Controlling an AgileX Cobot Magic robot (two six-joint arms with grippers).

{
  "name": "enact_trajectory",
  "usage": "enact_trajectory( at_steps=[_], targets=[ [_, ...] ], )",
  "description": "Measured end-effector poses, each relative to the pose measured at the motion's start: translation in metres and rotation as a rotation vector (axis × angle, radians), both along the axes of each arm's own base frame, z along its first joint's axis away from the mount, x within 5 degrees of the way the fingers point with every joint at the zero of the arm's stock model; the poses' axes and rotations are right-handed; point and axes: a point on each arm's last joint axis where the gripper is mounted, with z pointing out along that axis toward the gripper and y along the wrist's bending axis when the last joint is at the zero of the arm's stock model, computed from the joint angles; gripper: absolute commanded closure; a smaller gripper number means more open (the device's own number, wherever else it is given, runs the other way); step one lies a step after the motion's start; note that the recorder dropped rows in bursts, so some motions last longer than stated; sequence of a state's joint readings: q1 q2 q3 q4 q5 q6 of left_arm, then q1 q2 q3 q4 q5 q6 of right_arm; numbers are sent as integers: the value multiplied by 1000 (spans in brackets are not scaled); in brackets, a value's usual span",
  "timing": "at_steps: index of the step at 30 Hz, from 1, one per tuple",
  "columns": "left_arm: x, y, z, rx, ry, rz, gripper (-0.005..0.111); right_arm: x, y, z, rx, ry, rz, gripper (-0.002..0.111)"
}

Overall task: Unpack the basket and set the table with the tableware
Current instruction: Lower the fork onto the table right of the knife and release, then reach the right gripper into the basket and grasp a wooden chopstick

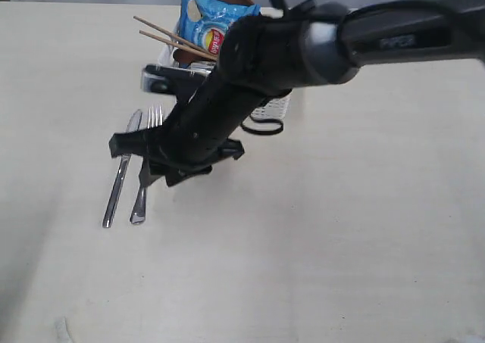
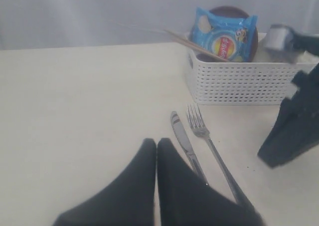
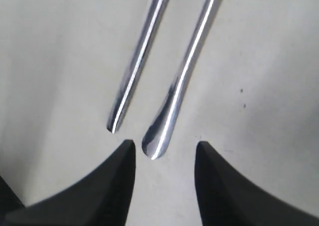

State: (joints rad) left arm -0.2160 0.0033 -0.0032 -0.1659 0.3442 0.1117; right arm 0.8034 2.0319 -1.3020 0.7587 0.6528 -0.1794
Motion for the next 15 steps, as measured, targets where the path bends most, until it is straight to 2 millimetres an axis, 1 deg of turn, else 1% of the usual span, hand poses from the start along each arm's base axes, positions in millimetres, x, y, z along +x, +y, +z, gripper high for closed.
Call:
enact_trajectory(
  at_steps=[4, 8, 11, 15],
  targets=[
    [0, 0, 0, 0, 0, 0, 107, 13, -21, 43, 34, -123, -7, 70],
    [0, 0, 0, 0, 0, 0, 107, 22, -39, 70, 43, -209, -22, 70],
    [0, 0, 0, 0, 0, 0, 107, 30, -55, 83, 29, -268, -34, 70],
    [0, 0, 0, 0, 0, 0, 107, 47, -80, 91, -8, -324, -75, 70]
  ],
)
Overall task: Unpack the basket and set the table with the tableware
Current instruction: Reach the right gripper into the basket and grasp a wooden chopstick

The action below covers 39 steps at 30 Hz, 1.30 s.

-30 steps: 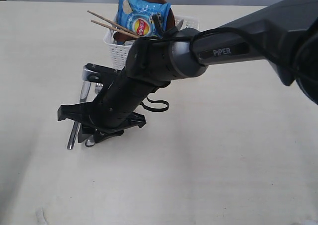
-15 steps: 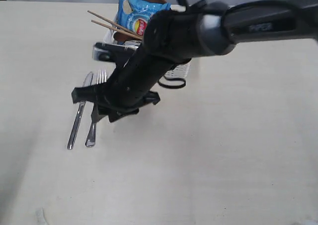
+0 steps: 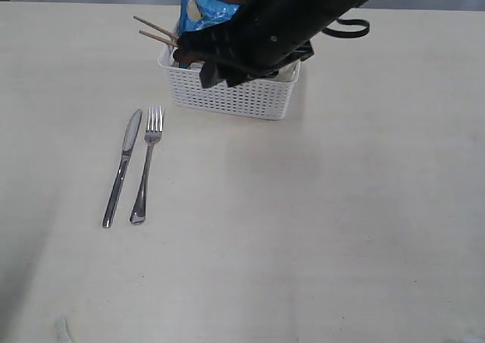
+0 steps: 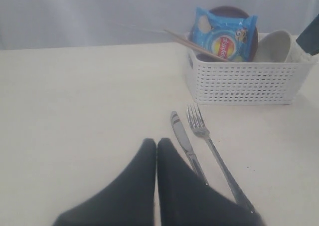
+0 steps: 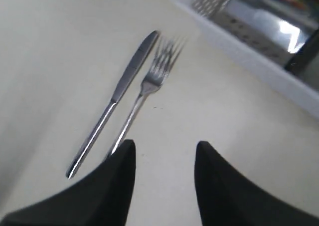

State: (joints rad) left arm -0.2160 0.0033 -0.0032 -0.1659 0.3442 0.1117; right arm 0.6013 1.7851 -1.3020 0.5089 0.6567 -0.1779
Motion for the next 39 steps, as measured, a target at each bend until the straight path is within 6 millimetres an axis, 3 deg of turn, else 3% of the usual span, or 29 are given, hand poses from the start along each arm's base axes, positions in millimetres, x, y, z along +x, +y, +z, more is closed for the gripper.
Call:
enact_trajectory(
  at_steps=[10, 24, 27, 31, 36, 39],
  targets=[
    [0, 0, 0, 0, 0, 0, 107, 44, -60, 4, -45, -109, -216, 70],
    [0, 0, 0, 0, 0, 0, 107, 60, -68, 13, -166, -402, -134, 70],
    [0, 0, 0, 0, 0, 0, 107, 60, -57, 16, -184, -458, -61, 70],
    [0, 0, 0, 0, 0, 0, 107, 58, -7, 15, -209, -547, 143, 70],
    [0, 0, 0, 0, 0, 0, 107, 65, 44, -8, -216, -531, 265, 70],
    [0, 0, 0, 0, 0, 0, 107, 73, 60, -23, -223, -509, 290, 70]
  ],
)
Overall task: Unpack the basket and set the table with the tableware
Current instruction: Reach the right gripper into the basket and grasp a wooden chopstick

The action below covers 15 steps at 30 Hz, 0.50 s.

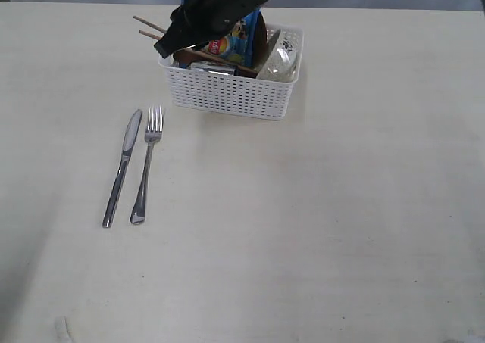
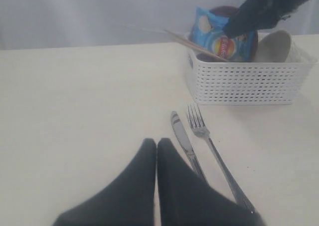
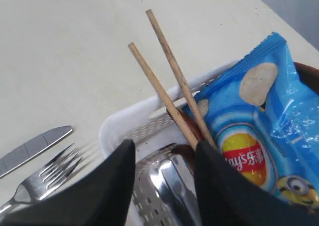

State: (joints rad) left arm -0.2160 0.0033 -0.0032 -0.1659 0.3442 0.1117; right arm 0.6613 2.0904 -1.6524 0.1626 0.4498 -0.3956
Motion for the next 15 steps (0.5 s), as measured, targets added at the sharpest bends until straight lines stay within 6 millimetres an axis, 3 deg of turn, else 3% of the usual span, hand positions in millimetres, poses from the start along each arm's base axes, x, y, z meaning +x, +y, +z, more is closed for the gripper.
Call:
enact_trajectory(
  at_steps=[6, 15],
  targets=[
    [0, 0, 0, 0, 0, 0, 107, 15, 8, -10, -43, -45, 23, 70],
    [0, 0, 0, 0, 0, 0, 107, 27, 6, 13, -64, -133, 25, 70]
  ],
)
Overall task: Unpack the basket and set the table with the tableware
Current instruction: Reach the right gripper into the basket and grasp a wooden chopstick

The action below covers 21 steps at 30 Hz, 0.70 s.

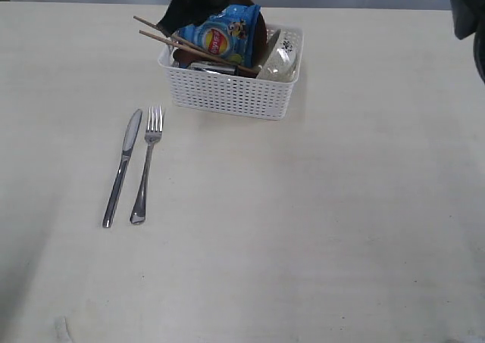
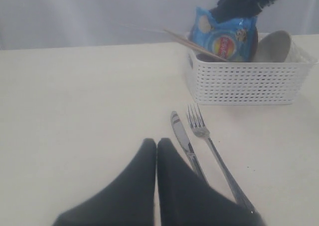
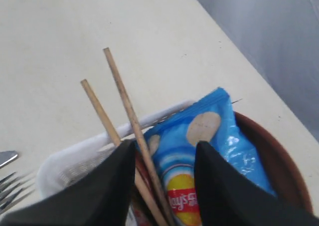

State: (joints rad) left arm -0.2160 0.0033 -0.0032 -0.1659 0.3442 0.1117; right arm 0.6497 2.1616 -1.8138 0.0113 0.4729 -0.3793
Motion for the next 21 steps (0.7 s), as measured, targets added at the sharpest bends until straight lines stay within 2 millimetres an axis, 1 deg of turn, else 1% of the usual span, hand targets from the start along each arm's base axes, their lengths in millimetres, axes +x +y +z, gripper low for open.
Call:
enact_trajectory(
  at_steps=[4, 5, 7, 8, 9, 11, 12, 16, 19, 20, 21],
  targets=[
    [0, 0, 0, 0, 0, 0, 107, 10, -11, 4, 4, -13, -41, 70],
    [0, 0, 0, 0, 0, 0, 107, 15, -19, 4, 10, -9, -66, 70],
    [0, 0, 0, 0, 0, 0, 107, 23, -30, 4, 18, 2, -107, 66],
    [0, 0, 0, 0, 0, 0, 107, 24, -33, 4, 17, 8, -116, 61],
    [0, 0, 0, 0, 0, 0, 107, 25, -37, 3, 10, 22, -126, 59],
    [0, 0, 0, 0, 0, 0, 107, 24, -38, 0, -3, 55, -130, 57],
    [0, 0, 0, 0, 0, 0, 107, 21, -36, 0, 1, 71, -128, 58],
    [0, 0, 0, 0, 0, 0, 107, 1, -8, -5, -56, 76, -10, 58],
    [0, 0, 0, 0, 0, 0, 107, -6, 7, -21, -90, 74, 48, 58],
    [0, 0, 0, 0, 0, 0, 107, -4, 9, -30, -107, 73, 66, 58],
    [0, 0, 0, 0, 0, 0, 107, -4, 11, -35, -114, 72, 72, 58]
  ],
)
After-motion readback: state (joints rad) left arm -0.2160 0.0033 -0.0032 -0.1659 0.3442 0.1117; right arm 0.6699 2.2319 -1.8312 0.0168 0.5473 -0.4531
